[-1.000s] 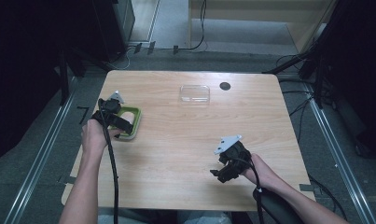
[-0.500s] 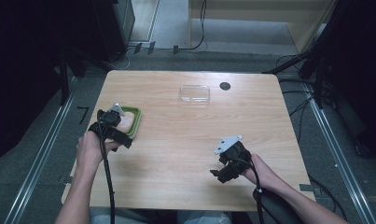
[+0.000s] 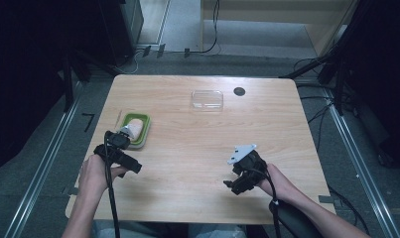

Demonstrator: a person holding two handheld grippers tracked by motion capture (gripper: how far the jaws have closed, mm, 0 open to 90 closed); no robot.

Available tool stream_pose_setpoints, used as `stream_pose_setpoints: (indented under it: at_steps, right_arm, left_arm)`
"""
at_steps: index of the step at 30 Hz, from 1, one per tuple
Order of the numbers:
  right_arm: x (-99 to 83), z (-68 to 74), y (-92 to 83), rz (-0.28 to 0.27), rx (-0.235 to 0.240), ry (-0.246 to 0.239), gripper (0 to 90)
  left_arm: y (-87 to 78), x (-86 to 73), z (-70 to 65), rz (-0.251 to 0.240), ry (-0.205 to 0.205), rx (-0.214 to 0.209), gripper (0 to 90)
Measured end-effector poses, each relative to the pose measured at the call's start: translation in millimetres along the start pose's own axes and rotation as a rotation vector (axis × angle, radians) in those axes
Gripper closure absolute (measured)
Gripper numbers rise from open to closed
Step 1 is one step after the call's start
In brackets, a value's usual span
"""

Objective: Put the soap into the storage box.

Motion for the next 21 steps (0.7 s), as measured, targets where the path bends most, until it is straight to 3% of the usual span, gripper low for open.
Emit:
stream_pose_setpoints:
  at_steps: [8,21]
  right_arm:
    - [0.0,0.0,0.1,0.0,-0.002,0.0,14.0]
    - [0.0,0.3,0.1,0.001,-0.005,0.001,14.0]
  left_arm:
    - [9.9,-18.6,-10.3,0.017,0.021,-0.005,5.6]
    - [30.2,-46.2,-21.8,0.034,0.013,-0.027,4.4]
Point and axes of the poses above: each handheld gripper's, and its own axes: y roughly forward along the jaws, x roughly out of its top, z roughly to its left, the point moved 10 cm from there along y, roughly forward along the jaws, and after that the axes turned 1 degree about z, right-handed, at the moved point
